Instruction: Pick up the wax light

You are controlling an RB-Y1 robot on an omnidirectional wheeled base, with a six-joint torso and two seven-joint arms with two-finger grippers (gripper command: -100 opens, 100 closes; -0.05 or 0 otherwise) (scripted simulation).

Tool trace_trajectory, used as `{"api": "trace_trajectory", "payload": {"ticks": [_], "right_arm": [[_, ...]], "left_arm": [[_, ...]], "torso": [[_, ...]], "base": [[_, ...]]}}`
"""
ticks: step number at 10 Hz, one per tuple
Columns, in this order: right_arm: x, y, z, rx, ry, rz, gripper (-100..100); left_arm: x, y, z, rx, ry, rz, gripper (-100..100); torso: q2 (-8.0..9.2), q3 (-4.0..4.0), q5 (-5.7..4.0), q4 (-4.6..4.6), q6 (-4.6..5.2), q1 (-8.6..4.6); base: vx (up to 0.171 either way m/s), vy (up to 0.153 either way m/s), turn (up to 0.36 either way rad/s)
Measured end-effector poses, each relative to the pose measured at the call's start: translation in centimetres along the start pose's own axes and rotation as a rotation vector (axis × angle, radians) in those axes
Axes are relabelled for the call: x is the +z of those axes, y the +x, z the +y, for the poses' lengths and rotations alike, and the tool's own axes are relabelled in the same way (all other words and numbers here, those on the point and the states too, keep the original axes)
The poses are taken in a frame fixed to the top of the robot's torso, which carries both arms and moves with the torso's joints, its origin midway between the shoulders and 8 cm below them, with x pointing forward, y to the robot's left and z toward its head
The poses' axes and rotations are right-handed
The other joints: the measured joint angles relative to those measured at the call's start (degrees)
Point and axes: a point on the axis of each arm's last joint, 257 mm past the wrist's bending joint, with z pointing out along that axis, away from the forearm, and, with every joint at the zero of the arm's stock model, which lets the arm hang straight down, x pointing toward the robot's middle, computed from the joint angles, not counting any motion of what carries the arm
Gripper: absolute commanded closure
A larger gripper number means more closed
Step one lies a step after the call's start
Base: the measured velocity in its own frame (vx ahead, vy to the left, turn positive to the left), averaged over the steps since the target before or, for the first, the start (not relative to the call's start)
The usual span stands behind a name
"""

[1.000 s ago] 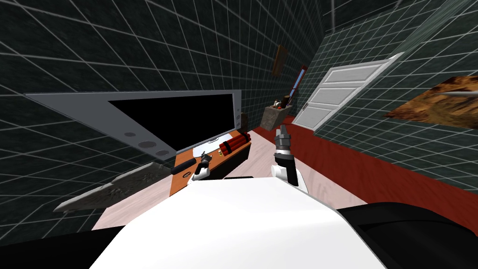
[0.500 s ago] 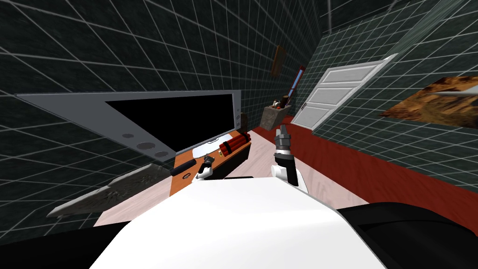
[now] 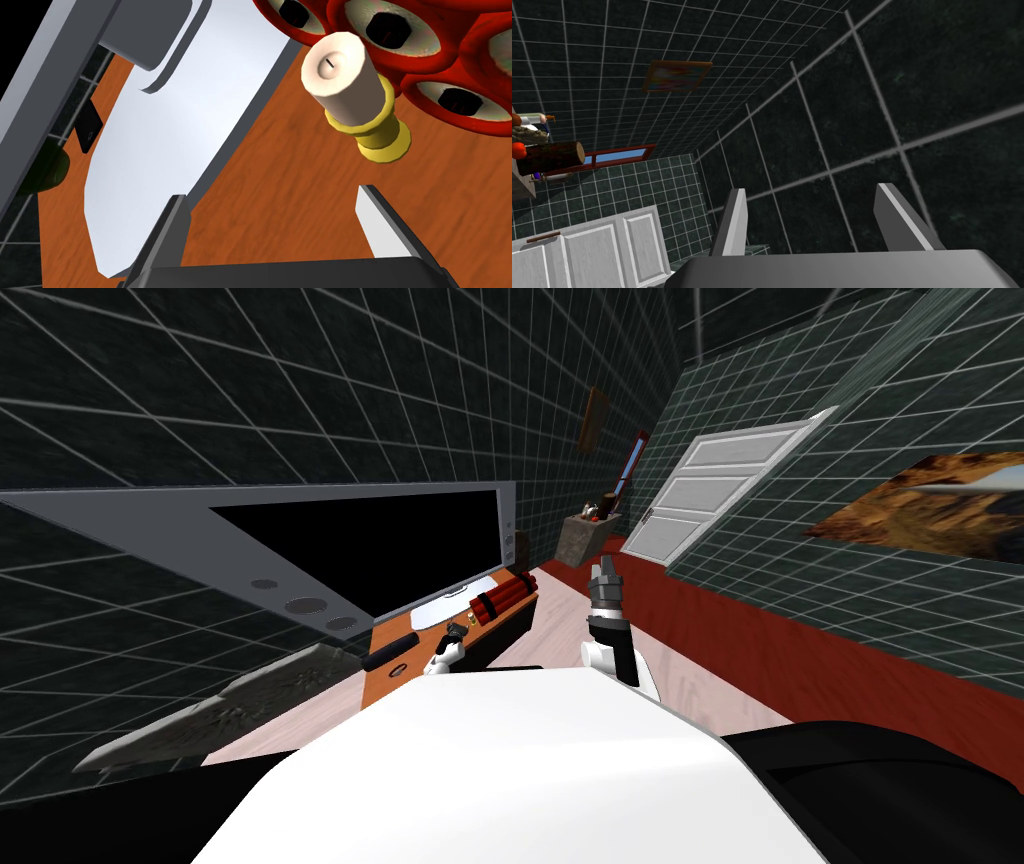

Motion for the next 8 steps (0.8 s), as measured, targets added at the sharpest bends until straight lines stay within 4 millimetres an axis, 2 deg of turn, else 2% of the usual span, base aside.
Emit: {"api": "trace_trajectory", "payload": {"ticks": [4,7,8], "right_arm": [[0.0,0.0,0.0,0.000,0.000,0.000,0],[0.0,0.0,0.0,0.000,0.000,0.000,0],[0.0,0.0,0.0,0.000,0.000,0.000,0]], "left_arm": [[-0.2,2.1,4.6,-0.095,-0.060,-0.008,-100],[-0.1,2.8,5.8,-0.116,-0.078,-0.006,-100],[-0.1,2.8,5.8,-0.117,-0.077,-0.006,0]], "torso": [[0.00,0.00,0.00,0.00,0.00,0.02],[0.14,0.08,-0.02,0.03,-0.01,-0.09],[0.15,0.09,-0.02,0.03,-0.01,-0.08]], "base": [[0.030,0.023,-0.026],[0.000,0.000,0.000],[0.000,0.000,0.000]]}}
